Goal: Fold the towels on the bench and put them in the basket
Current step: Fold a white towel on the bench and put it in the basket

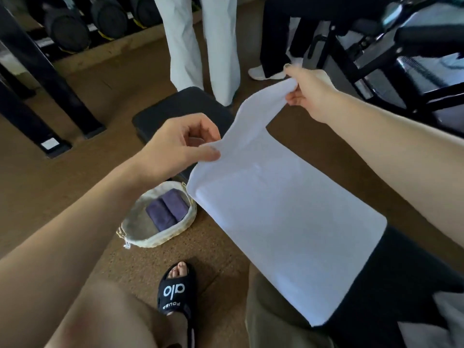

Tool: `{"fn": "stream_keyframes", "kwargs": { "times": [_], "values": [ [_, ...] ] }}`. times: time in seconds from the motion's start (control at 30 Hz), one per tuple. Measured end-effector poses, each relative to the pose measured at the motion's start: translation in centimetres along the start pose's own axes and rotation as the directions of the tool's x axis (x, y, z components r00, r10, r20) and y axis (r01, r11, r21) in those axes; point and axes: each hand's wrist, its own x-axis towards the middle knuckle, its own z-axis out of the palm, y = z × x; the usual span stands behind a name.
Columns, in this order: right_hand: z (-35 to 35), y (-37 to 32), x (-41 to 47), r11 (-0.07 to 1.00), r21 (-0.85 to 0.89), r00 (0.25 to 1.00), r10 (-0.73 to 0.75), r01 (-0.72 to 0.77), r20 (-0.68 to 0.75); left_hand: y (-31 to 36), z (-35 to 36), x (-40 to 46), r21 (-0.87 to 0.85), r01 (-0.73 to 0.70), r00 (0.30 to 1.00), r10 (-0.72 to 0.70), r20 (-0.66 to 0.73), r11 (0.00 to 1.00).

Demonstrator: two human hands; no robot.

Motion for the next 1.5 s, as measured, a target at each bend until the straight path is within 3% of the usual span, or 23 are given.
{"fn": "stream_keyframes", "kwargs": {
  "times": [0.17, 0.33, 0.57, 0.7, 0.77, 0.83, 0.93, 1.0, 1.1, 1.17, 1.27, 1.33, 1.5],
  "values": [
    [-8.3, 2.9, -3.7, 0.970, -0.229, 0.996, 0.082, -0.084, -0.018, 3.2, 6.8, -3.9, 0.101, -0.094, 0.958, 0.062, 0.279, 0.990],
    [-14.1, 5.7, -9.9, 0.960, -0.277, 0.995, 0.070, -0.048, 0.071, 3.1, 13.9, -7.1, 0.276, -0.304, 0.877, 0.155, 0.454, 0.912],
    [-17.3, 13.9, -13.9, 0.731, -0.682, 0.997, 0.039, 0.018, 0.067, -1.2, 20.9, -10.3, 0.463, -0.455, 0.783, 0.094, 0.615, 0.761],
    [-17.7, 17.0, -15.0, 0.661, -0.748, 0.994, 0.025, 0.064, 0.107, -3.0, 21.8, -11.2, 0.503, -0.420, 0.775, 0.011, 0.631, 0.755],
    [-17.7, 17.3, -14.9, 0.656, -0.754, 0.997, 0.015, 0.048, 0.077, -3.4, 20.9, -11.0, 0.517, -0.375, 0.804, -0.008, 0.595, 0.769],
    [-17.6, 16.9, -14.4, 0.604, -0.797, 0.998, 0.023, 0.030, 0.056, -4.1, 19.0, -10.1, 0.538, -0.261, 0.877, -0.036, 0.479, 0.801],
    [-16.5, 15.8, -13.3, 0.556, -0.829, 0.998, 0.005, 0.052, 0.066, -5.7, 15.1, -7.7, 0.521, 0.005, 0.990, -0.076, 0.115, 0.854],
    [-15.1, 15.1, -12.3, 0.597, -0.796, 0.993, -0.012, 0.099, 0.115, -6.7, 12.5, -5.8, 0.455, 0.254, 0.967, -0.217, -0.133, 0.853],
    [-11.9, 13.7, -10.6, 0.689, -0.712, 0.984, -0.011, 0.135, 0.177, -8.2, 9.1, -3.4, 0.236, 0.607, 0.789, -0.539, -0.295, 0.759],
    [-9.7, 12.7, -9.1, 0.719, -0.682, 0.985, -0.019, 0.134, 0.173, -9.1, 7.9, -2.6, 0.067, 0.703, 0.699, -0.670, -0.251, 0.708],
    [-6.8, 11.9, -6.9, 0.726, -0.677, 0.987, -0.016, 0.121, 0.159, -10.0, 7.5, -2.6, -0.184, 0.754, 0.637, -0.770, -0.028, 0.631],
    [-5.2, 11.6, -5.6, 0.719, -0.689, 0.990, 0.012, 0.091, 0.144, -10.5, 7.4, -2.6, -0.199, 0.751, 0.653, -0.754, 0.079, 0.630],
    [-2.8, 10.7, -3.5, 0.677, -0.735, 0.993, 0.064, 0.032, 0.103, -10.6, 6.9, -2.5, -0.091, 0.719, 0.695, -0.709, 0.121, 0.689]
  ]
}}
